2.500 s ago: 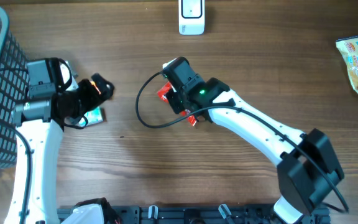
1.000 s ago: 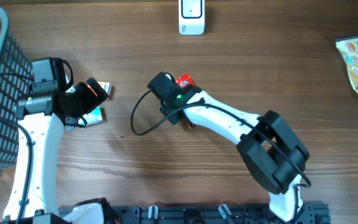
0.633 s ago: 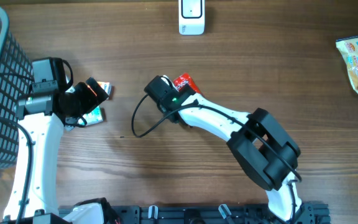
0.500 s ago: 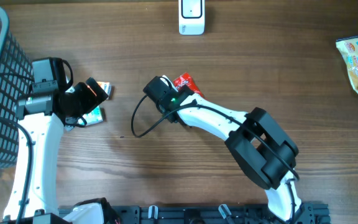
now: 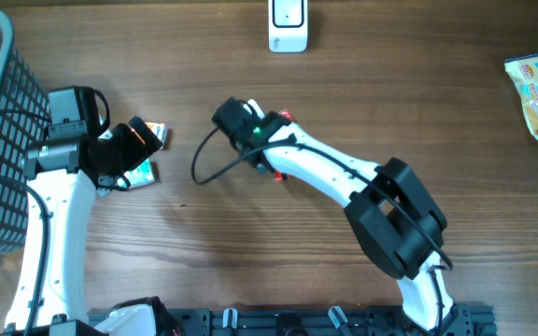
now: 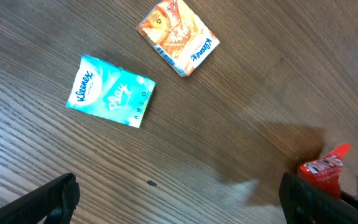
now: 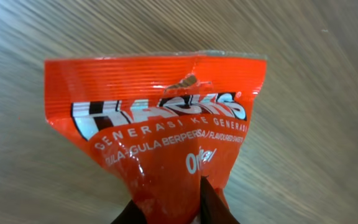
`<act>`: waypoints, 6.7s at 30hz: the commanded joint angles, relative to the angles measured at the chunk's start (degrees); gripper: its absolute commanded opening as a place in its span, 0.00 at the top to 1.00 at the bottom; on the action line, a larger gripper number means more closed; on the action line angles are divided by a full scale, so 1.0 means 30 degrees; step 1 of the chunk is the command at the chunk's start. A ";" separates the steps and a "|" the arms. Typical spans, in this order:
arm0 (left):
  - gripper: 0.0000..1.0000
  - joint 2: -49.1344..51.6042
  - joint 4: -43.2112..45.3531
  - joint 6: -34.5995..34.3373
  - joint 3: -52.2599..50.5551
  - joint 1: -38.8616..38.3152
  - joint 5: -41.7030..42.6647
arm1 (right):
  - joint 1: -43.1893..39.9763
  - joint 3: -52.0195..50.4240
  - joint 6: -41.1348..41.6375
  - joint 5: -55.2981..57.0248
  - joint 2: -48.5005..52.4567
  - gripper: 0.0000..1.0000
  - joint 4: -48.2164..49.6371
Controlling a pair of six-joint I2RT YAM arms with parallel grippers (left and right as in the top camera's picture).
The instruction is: Scan the item barcode
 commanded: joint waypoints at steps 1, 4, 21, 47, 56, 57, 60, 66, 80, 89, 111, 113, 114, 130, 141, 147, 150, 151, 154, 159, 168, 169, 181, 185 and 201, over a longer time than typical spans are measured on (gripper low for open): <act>0.00 0.0124 0.0044 -0.0175 0.0124 0.0102 -0.0262 | -0.0656 0.1851 0.0794 -0.4903 -0.0160 0.90 -0.0590; 0.00 0.0124 0.0036 -0.0175 0.0124 0.0102 -0.0262 | -0.1719 0.1909 0.0940 -1.0112 -0.0452 0.89 -0.0590; 0.00 0.0124 0.0051 -0.0182 0.0124 0.0102 -0.0255 | -1.0775 -0.5756 0.2892 -3.0359 -0.0401 0.92 0.5078; 0.00 0.0852 0.0335 -0.0175 0.0080 -0.0838 0.3402 | -1.1555 -0.2295 -0.0277 -1.7588 -0.4765 0.58 -0.2113; 0.00 0.3206 0.0787 -0.0182 0.0073 -0.2754 0.3410 | -0.7715 -0.2302 -0.0036 -1.7347 -0.4393 0.96 -0.0809; 0.00 0.3585 0.0772 -0.0175 0.0073 -0.2922 0.3410 | -0.7308 -0.2404 0.0357 -1.7340 -0.4058 0.96 -0.0583; 0.00 0.4022 0.0743 -0.0182 0.0073 -0.3184 0.3417 | -0.7074 -0.2892 0.1749 -1.7456 -0.3082 0.96 0.0168; 0.00 0.4109 0.0627 -0.0029 0.0073 -0.3789 0.3402 | -0.7512 -0.3621 0.2273 -1.7631 -0.1202 0.96 0.0962; 0.00 0.4109 0.0809 -0.0036 0.0073 -0.3898 0.3410 | -1.1147 -0.3366 -0.0772 -1.9314 -0.1676 0.96 -0.1727; 0.00 0.4109 0.0831 -0.0007 0.0073 -0.3905 0.4590 | -1.2444 -0.3388 -0.4583 -2.3839 -0.4036 0.96 -0.4801; 0.00 0.4124 0.2739 -0.0131 0.0073 -0.9493 0.6011 | -1.4331 -1.0564 -0.1056 -2.1959 -0.3956 0.95 0.1464; 0.00 0.4124 0.3213 -0.0561 0.0073 -1.0120 0.6069 | -1.4338 -0.9748 -0.1435 -2.1624 -0.4583 0.92 0.0138; 0.00 0.4124 0.3534 -0.0925 0.0073 -1.0535 0.6069 | -1.4331 -0.9224 -0.1435 -2.1136 -0.4918 0.92 -0.0619; 0.00 0.4124 0.4495 -0.1195 0.0073 -1.1795 0.6054 | -1.5081 -1.1176 -0.2062 -2.1464 -0.7533 0.96 -0.2718; 0.00 0.4124 0.4743 -0.1202 0.0073 -1.1803 0.6062 | -1.6538 -1.5941 0.0867 -2.2593 -0.7533 0.93 0.4342; 0.00 0.4124 0.4852 -0.1202 0.0073 -1.1803 0.6069 | -1.4826 -1.5970 0.4932 -2.4181 -0.7453 0.92 0.8291; 0.00 0.4124 0.4852 -0.1202 0.0073 -1.1803 0.6069 | -1.3478 -1.5956 0.7592 -2.5675 -0.7395 0.91 1.1825; 0.00 0.4124 0.4852 -0.1195 0.0073 -1.1803 0.6069 | -1.3085 -1.5897 0.8306 -2.5675 -0.7395 0.91 1.2641; 0.00 0.4124 0.4801 -0.1195 0.0073 -1.1803 0.6069 | -1.2539 -1.5059 0.8262 -2.5689 -0.7417 0.94 1.2531; 0.00 0.4124 0.4575 -0.1188 0.0073 -1.1803 0.6062 | -1.2925 -1.2196 0.4670 -2.4079 -0.7730 0.96 0.6390; 0.00 0.4124 0.4794 -0.1195 0.0073 -1.1803 0.6062 | -1.4950 -1.2087 0.0794 -2.4363 -0.7504 0.96 0.3038; 0.00 0.4124 0.4801 -0.1195 0.0073 -1.1803 0.6062 | -1.4987 -1.2531 0.0852 -2.4363 -0.7395 0.96 0.3592; 0.00 0.4124 0.4685 -0.1188 0.0073 -1.1803 0.6062 | -1.5263 -1.3835 0.2732 -2.1056 -0.6375 0.96 0.5727; 0.00 0.4124 0.4867 -0.1195 0.0073 -1.1803 0.6069 | -1.5263 -1.1096 0.1166 -2.1041 -0.7424 0.91 0.2339; 0.00 0.4182 0.5246 -0.1188 0.0073 -1.2692 0.5974 | -1.5256 -0.9420 0.1559 -1.7602 -0.7541 0.94 0.0335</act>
